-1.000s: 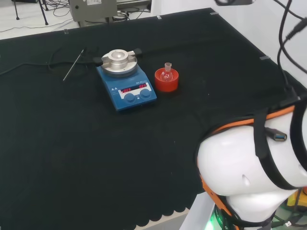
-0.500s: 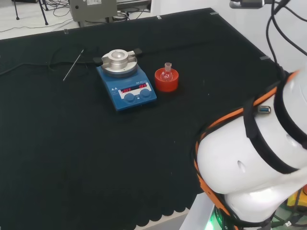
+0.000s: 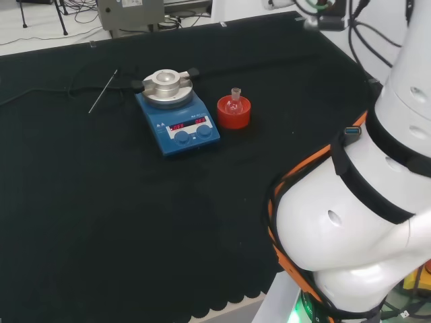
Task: Pick up the round-bottom flask.
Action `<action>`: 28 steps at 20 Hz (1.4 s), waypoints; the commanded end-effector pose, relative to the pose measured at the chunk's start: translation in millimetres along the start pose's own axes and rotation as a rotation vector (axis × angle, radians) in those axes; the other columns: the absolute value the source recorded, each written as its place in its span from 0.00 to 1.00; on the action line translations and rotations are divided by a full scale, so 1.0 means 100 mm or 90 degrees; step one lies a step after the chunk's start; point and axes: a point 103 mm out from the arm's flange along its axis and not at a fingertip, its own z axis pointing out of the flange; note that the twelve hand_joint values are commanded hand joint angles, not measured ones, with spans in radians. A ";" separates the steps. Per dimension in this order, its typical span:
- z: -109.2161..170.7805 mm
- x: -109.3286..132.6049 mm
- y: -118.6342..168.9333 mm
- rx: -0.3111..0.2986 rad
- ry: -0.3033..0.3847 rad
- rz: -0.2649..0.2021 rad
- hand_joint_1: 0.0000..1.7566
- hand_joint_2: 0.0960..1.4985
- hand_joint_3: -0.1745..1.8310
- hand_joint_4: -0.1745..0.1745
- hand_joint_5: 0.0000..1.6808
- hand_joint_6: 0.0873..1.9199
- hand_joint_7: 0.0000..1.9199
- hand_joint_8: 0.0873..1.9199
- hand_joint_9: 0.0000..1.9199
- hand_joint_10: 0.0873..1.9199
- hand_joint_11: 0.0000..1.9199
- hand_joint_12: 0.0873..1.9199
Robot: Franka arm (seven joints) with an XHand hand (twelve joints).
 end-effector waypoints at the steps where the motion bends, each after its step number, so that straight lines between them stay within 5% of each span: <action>1: 0.39 0.20 0.33 0.004 0.014 -0.001 0.09 0.87 0.18 0.36 0.20 0.00 0.05 0.24 0.09 0.32 0.00 0.53; 28: 1.66 0.38 0.73 0.041 0.084 0.015 0.22 0.77 0.16 0.29 0.25 0.00 0.09 0.29 0.15 0.34 0.00 0.59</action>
